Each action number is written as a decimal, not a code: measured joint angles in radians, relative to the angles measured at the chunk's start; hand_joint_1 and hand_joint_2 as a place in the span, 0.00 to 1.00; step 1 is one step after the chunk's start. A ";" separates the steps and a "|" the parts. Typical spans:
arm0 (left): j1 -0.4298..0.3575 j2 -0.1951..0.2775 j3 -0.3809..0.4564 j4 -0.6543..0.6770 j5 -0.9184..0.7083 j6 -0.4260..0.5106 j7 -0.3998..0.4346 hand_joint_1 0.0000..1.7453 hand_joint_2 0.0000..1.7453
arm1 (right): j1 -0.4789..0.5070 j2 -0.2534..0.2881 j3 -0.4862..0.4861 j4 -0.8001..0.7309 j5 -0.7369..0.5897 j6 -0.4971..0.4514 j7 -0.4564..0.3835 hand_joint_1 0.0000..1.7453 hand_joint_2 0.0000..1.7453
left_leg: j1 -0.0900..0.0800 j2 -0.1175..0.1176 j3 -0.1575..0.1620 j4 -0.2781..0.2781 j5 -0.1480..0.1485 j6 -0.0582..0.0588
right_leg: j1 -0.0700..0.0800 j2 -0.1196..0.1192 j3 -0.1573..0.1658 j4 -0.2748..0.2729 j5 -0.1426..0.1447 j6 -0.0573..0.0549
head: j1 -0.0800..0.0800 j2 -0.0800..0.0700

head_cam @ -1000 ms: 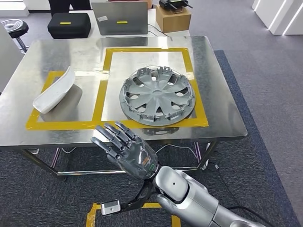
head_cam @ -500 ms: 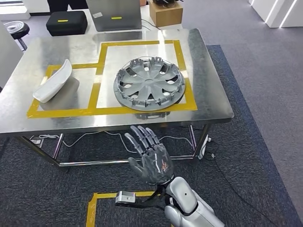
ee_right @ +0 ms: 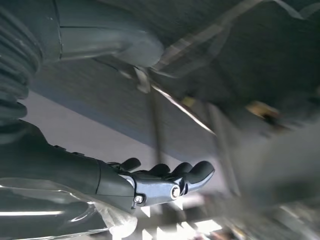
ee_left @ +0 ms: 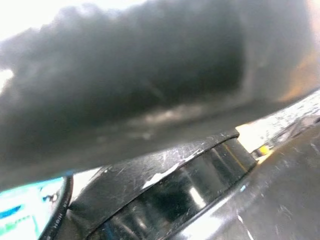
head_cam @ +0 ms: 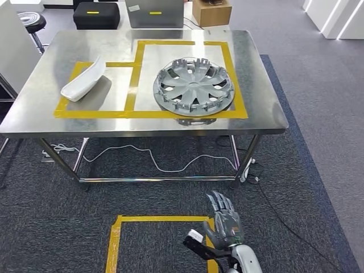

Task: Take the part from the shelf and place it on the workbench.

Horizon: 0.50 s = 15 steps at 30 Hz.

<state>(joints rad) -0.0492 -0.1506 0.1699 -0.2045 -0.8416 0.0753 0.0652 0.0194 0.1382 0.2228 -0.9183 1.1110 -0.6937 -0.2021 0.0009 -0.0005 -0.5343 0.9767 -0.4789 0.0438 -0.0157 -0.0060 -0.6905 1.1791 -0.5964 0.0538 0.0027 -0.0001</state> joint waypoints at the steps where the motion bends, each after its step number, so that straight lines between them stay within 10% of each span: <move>1: 0.002 -0.001 0.005 0.000 0.000 0.001 0.002 0.00 0.00 | 0.006 0.005 -0.034 0.035 0.001 0.000 0.002 0.00 1.00 | -0.003 0.000 -0.017 0.001 0.013 0.002 | 0.000 0.001 -0.008 0.061 -0.025 0.000 | 0.002 0.000; 4: 0.006 -0.002 0.016 0.000 0.001 0.003 0.005 0.00 0.00 | 0.017 0.020 -0.098 0.103 0.003 0.000 0.003 0.00 1.00 | -0.011 0.003 -0.065 0.006 0.046 0.001 | 0.003 0.002 0.049 0.076 0.028 -0.008 | 0.005 0.000; 8: 0.006 -0.005 0.026 0.000 0.001 0.004 0.006 0.00 0.00 | 0.016 0.036 -0.136 0.141 0.004 -0.001 0.002 0.00 1.00 | -0.018 0.005 -0.097 0.013 0.084 -0.010 | 0.014 0.004 0.257 -0.199 0.040 -0.028 | 0.005 0.000; 11: 0.008 -0.006 0.030 0.001 0.001 0.004 0.006 0.00 0.00 | 0.017 0.044 -0.153 0.166 0.004 -0.002 0.003 0.00 1.00 | -0.016 0.005 -0.107 0.007 0.106 -0.025 | 0.016 0.003 0.261 -0.246 0.045 -0.041 | 0.005 0.000; 15: 0.010 -0.005 0.031 0.002 0.001 0.004 0.006 0.00 0.00 | 0.018 0.054 -0.166 0.185 0.005 -0.002 0.002 0.00 1.00 | -0.007 0.003 -0.152 0.165 -0.058 -0.051 | 0.011 -0.003 0.219 -0.243 0.090 -0.066 | -0.003 0.000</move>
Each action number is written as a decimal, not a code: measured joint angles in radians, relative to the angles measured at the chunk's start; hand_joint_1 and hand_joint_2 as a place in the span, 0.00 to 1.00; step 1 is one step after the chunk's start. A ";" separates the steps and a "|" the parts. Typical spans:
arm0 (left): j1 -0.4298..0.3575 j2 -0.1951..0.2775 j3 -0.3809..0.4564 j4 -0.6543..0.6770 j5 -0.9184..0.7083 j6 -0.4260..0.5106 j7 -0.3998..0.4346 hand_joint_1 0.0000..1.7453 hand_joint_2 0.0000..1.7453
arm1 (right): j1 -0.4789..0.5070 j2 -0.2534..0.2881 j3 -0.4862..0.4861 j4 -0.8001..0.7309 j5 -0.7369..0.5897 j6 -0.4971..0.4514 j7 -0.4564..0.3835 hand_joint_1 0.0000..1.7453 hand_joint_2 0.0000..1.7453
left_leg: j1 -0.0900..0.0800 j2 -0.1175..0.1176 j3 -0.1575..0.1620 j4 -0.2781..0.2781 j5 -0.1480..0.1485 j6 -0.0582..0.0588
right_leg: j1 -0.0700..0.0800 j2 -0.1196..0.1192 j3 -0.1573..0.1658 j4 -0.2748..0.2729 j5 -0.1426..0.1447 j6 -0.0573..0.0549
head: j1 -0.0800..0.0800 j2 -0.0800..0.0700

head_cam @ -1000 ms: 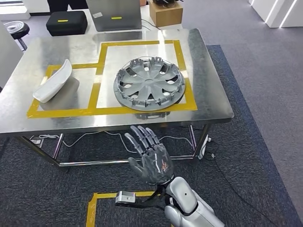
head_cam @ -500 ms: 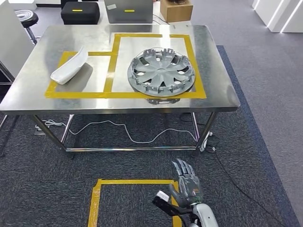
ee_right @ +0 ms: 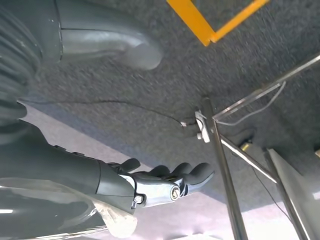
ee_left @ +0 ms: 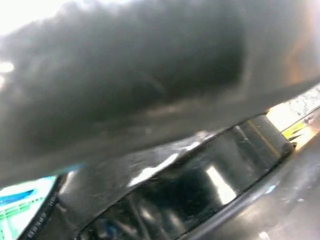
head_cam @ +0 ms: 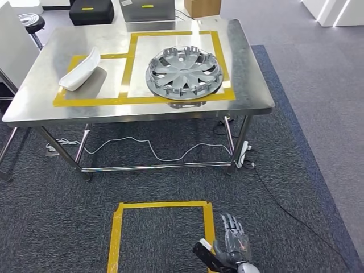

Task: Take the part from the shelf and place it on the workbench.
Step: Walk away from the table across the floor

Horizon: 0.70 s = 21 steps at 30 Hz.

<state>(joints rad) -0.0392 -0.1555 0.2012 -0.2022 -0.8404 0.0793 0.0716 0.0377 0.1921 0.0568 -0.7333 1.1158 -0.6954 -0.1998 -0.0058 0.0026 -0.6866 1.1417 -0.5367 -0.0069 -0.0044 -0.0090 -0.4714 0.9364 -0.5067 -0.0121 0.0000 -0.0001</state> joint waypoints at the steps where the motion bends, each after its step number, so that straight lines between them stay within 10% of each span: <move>1: 0.000 0.000 0.000 0.000 0.000 0.000 0.000 0.00 0.00 | 0.000 0.001 -0.002 0.004 0.000 0.000 0.000 0.00 1.00 | 0.003 0.000 -0.011 0.070 -0.039 -0.005 | 0.000 -0.001 -0.016 0.004 0.010 0.000 | -0.002 0.000; 4: 0.000 0.002 0.000 0.000 0.000 0.001 0.000 0.00 0.00 | 0.000 0.002 -0.008 0.013 0.004 0.000 0.004 0.00 1.00 | 0.012 0.000 0.025 0.119 -0.020 -0.012 | -0.002 -0.004 -0.068 0.021 0.034 0.005 | -0.002 0.000; 6: -0.001 0.003 0.001 0.000 0.002 0.004 0.001 0.00 0.00 | 0.001 0.004 -0.015 0.022 0.021 0.000 0.018 0.00 1.00 | 0.016 -0.001 0.116 -0.001 0.025 -0.015 | -0.003 -0.003 -0.097 0.036 0.044 0.012 | -0.003 0.000; 9: 0.001 0.004 0.008 0.000 0.011 0.010 0.003 0.00 0.00 | -0.001 0.007 -0.044 0.064 0.046 0.000 0.039 0.00 1.00 | 0.013 -0.007 0.203 -0.147 0.015 -0.005 | -0.001 -0.003 -0.120 0.052 0.058 0.028 | -0.004 0.000; 12: 0.006 0.004 0.024 0.001 0.028 0.021 0.010 0.00 0.00 | -0.002 0.006 -0.097 0.149 0.056 0.000 0.047 0.00 1.00 | 0.012 -0.005 0.197 -0.160 0.021 0.013 | -0.003 -0.001 -0.133 0.061 0.056 0.047 | -0.004 0.000; 17: 0.009 0.004 0.063 0.002 0.067 0.049 0.010 0.00 0.00 | -0.014 -0.004 -0.243 0.354 -0.043 0.077 0.105 0.00 1.00 | 0.005 0.002 0.148 -0.157 0.060 0.048 | -0.006 0.005 -0.206 0.316 -0.129 0.061 | 0.010 0.000; 19: 0.010 0.004 0.078 0.002 0.079 0.061 0.002 0.00 0.00 | -0.018 -0.009 -0.298 0.414 -0.082 0.149 0.163 0.00 1.00 | -0.001 0.002 0.123 -0.152 0.077 0.050 | -0.005 0.005 -0.182 0.338 -0.113 0.056 | 0.010 0.000; 21: 0.011 0.003 0.092 0.002 0.091 0.065 -0.010 0.00 0.00 | -0.021 -0.014 -0.338 0.448 -0.097 0.196 0.195 0.00 1.00 | -0.006 0.002 0.103 -0.149 0.093 0.049 | -0.001 0.006 -0.091 0.223 -0.060 0.043 | 0.010 0.000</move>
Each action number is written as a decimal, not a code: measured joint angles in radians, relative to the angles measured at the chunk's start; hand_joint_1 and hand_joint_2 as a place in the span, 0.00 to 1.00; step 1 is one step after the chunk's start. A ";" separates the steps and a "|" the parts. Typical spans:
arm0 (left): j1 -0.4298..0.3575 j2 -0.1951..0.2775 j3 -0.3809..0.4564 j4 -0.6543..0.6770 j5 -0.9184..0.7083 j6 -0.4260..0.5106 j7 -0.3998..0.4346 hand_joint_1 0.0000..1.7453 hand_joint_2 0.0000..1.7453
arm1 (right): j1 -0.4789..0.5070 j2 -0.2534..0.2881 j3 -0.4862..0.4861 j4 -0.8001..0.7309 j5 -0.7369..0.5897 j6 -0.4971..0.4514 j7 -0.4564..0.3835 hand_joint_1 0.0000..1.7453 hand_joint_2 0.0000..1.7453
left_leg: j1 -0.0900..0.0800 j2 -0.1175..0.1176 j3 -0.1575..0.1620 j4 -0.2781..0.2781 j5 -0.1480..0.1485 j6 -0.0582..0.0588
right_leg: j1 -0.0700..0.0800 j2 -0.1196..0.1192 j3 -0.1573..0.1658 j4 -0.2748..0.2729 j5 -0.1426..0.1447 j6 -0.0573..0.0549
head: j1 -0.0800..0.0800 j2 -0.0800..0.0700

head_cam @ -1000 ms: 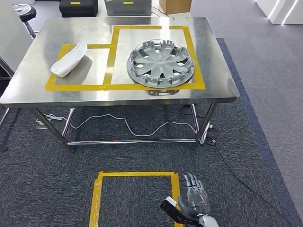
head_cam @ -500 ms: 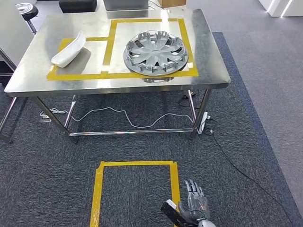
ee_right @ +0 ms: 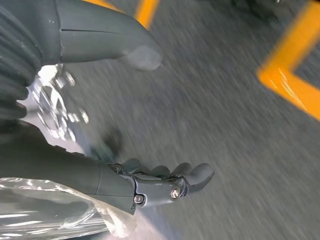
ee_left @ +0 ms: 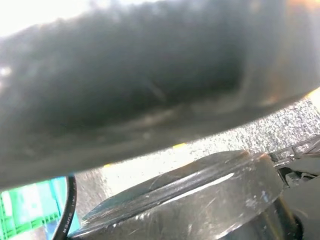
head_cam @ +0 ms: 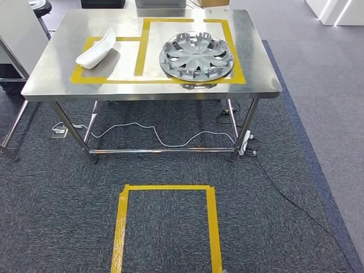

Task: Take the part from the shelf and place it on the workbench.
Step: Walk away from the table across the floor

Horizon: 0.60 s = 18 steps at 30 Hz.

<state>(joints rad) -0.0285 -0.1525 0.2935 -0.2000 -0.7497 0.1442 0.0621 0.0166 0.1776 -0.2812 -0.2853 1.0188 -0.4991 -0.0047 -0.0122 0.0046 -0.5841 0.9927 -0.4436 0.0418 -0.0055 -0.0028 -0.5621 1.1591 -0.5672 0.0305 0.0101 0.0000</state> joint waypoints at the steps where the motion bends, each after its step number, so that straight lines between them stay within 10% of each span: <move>1: 0.000 -0.001 0.007 0.000 0.006 0.001 -0.006 0.00 0.00 | -0.003 -0.002 -0.014 0.010 -0.004 0.013 0.008 0.00 1.00 | -0.003 0.000 -0.008 0.001 0.008 -0.002 | 0.004 0.000 0.057 -0.081 0.013 -0.007 | 0.000 0.000; 4: 0.001 -0.006 0.026 0.000 0.028 0.018 -0.019 0.00 0.00 | -0.017 -0.006 -0.048 0.031 -0.039 0.042 -0.010 0.00 1.00 | -0.006 0.003 -0.025 0.002 0.036 -0.014 | 0.012 0.002 0.136 -0.210 0.009 -0.015 | 0.001 0.000; 11: 0.004 -0.012 0.042 0.000 0.043 0.039 -0.027 0.00 0.00 | -0.021 -0.005 -0.074 0.043 -0.070 0.064 -0.032 0.00 1.00 | -0.004 0.003 -0.031 -0.001 0.052 -0.024 | 0.012 0.001 0.117 -0.213 0.022 -0.022 | 0.002 0.000; 15: 0.020 -0.022 0.073 0.002 0.042 0.056 -0.041 0.00 0.00 | -0.029 -0.010 -0.106 0.069 -0.018 0.111 -0.013 0.00 1.00 | 0.016 -0.002 -0.044 0.273 -0.155 -0.064 | 0.005 -0.013 0.014 -0.200 0.107 -0.043 | -0.007 0.000; 17: 0.019 -0.022 0.077 0.002 0.040 0.060 -0.041 0.00 0.00 | -0.030 -0.011 -0.107 0.074 -0.017 0.115 -0.004 0.00 1.00 | 0.020 -0.002 0.030 0.218 -0.093 -0.065 | 0.004 -0.014 -0.032 -0.180 0.130 -0.035 | -0.007 0.000; 18: 0.019 -0.022 0.078 0.002 0.040 0.062 -0.041 0.00 0.00 | -0.030 -0.011 -0.107 0.075 -0.022 0.117 -0.001 0.00 0.75 | 0.020 -0.002 0.084 0.146 -0.087 -0.063 | 0.004 -0.014 -0.050 -0.170 0.138 -0.030 | -0.008 0.000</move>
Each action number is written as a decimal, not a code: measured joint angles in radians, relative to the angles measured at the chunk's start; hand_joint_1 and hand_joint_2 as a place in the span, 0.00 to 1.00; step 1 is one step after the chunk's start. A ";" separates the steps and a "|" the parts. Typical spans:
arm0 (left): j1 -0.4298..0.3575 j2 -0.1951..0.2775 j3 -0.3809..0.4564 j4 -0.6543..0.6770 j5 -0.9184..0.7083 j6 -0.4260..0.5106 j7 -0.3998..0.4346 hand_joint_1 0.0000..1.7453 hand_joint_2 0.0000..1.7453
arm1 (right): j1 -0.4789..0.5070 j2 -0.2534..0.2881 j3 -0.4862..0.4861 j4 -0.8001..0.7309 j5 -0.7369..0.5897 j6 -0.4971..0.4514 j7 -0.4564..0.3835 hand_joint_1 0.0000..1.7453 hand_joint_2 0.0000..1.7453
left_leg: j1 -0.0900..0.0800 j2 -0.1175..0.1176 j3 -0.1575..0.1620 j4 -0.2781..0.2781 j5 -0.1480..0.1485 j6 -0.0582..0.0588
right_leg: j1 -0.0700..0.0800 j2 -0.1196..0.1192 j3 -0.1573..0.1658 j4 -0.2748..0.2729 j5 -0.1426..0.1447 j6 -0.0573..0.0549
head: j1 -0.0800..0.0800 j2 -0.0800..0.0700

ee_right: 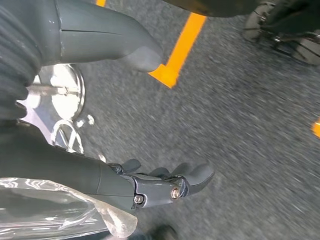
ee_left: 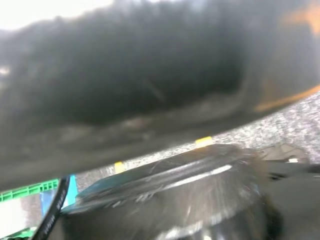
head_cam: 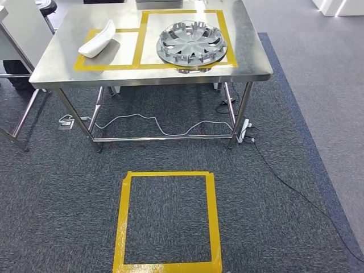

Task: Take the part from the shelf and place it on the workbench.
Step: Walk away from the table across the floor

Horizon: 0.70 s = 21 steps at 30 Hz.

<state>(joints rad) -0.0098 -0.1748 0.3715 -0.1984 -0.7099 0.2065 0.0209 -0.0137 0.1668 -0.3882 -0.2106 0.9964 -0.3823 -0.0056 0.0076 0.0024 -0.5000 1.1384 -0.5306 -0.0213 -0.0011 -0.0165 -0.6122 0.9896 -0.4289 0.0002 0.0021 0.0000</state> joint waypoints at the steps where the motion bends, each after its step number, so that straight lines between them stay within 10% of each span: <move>1: -0.001 0.000 0.001 0.000 0.000 0.002 0.000 0.00 0.00 | 0.000 0.000 -0.001 0.001 -0.006 0.003 0.002 0.00 0.50 | -0.001 0.000 0.051 -0.078 -0.013 0.005 | 0.001 0.000 -0.013 0.008 0.009 0.005 | 0.000 0.000; 3: -0.002 -0.001 0.002 0.000 -0.002 0.005 0.004 0.00 0.00 | -0.001 0.000 -0.005 0.002 -0.016 0.010 0.004 0.00 0.00 | -0.006 -0.001 0.101 -0.170 -0.045 0.019 | 0.000 -0.001 -0.025 0.011 0.030 0.016 | 0.001 0.000; 6: -0.003 -0.002 0.002 0.002 -0.004 0.006 0.013 0.00 0.00 | 0.001 0.000 -0.011 0.009 -0.025 0.023 -0.005 0.00 0.00 | -0.008 0.004 0.073 -0.179 -0.019 0.045 | -0.004 0.004 -0.039 0.016 0.026 0.033 | 0.002 0.000; 10: -0.003 -0.004 0.002 0.003 -0.009 0.005 0.015 0.00 0.00 | 0.003 0.000 -0.015 0.013 -0.027 0.034 -0.015 0.00 0.00 | -0.008 0.010 0.005 -0.178 0.039 0.065 | -0.008 0.013 -0.079 0.215 -0.169 0.049 | 0.013 0.000; 12: -0.003 -0.004 0.002 0.003 -0.011 0.004 0.015 0.00 0.00 | 0.002 0.000 -0.016 0.014 -0.027 0.035 -0.017 0.00 0.00 | -0.010 0.012 -0.035 -0.172 0.067 0.064 | -0.009 0.013 -0.065 0.298 -0.161 0.052 | 0.013 0.000; 15: -0.004 -0.005 0.002 0.003 -0.011 0.004 0.015 0.00 0.00 | -0.001 0.000 -0.016 0.014 -0.027 0.037 -0.020 0.00 0.00 | -0.012 0.013 -0.089 -0.154 0.100 0.055 | -0.009 0.014 0.072 0.181 -0.091 0.049 | 0.014 0.000; 17: -0.006 -0.006 0.002 0.003 -0.011 0.004 0.015 0.00 0.00 | -0.006 0.000 -0.016 0.015 -0.027 0.038 -0.021 0.00 0.00 | -0.015 0.013 -0.110 -0.143 0.121 0.045 | -0.008 0.016 0.187 0.018 -0.124 0.040 | 0.014 0.000; 21: -0.005 -0.006 0.002 0.004 -0.011 0.004 0.015 0.00 0.00 | -0.006 0.000 -0.016 0.018 -0.027 0.038 -0.021 0.00 0.00 | -0.011 0.010 -0.135 -0.128 0.132 0.022 | -0.005 0.013 0.193 -0.049 -0.133 0.006 | 0.012 0.000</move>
<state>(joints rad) -0.0148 -0.1805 0.3739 -0.1944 -0.7214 0.2110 0.0359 -0.0193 0.1673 -0.4043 -0.1925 0.9692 -0.3441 -0.0267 -0.0030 0.0121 -0.6347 1.0108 -0.3981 0.0011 -0.0062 -0.0035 -0.4188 0.9407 -0.5620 0.0063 0.0143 0.0001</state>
